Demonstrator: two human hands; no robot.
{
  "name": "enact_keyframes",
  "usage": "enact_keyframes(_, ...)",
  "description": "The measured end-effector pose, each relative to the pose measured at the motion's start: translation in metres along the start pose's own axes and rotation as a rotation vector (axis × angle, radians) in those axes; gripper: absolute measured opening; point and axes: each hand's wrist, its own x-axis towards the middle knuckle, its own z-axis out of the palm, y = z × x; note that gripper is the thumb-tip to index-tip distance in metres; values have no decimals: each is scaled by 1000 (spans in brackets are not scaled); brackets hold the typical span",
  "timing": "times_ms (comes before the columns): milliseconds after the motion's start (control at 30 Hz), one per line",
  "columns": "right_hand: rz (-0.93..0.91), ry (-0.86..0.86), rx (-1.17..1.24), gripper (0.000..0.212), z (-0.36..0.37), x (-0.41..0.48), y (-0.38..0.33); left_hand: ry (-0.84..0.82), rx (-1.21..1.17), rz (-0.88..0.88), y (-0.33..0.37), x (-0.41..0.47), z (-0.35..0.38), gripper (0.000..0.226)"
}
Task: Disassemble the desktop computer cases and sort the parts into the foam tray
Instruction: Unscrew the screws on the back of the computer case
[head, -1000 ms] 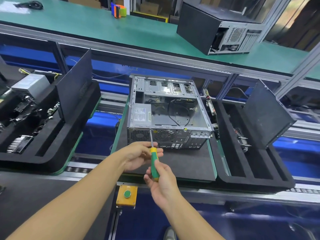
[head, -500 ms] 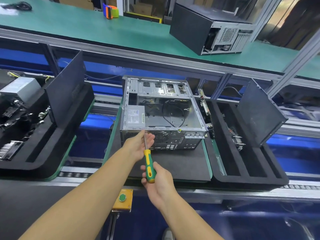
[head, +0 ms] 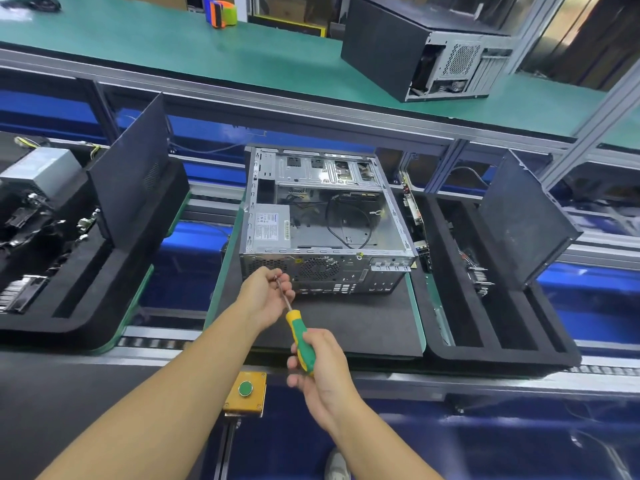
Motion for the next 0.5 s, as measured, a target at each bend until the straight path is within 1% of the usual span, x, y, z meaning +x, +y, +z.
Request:
enact_keyframes(133,1,-86,-9,13,-2,1,9,117,-141,-13,10,-3,-14,23)
enact_keyframes(233,16,-129,-8,11,5,3,14,172,-193,8,23,-3,-25,27)
enact_keyframes(333,21,-126,-46,9,15,7,18,141,-208,16,34,-4,-29,27)
enact_keyframes(500,19,-76,-39,10,20,10,21,12,-169,-7,41,-7,-27,24)
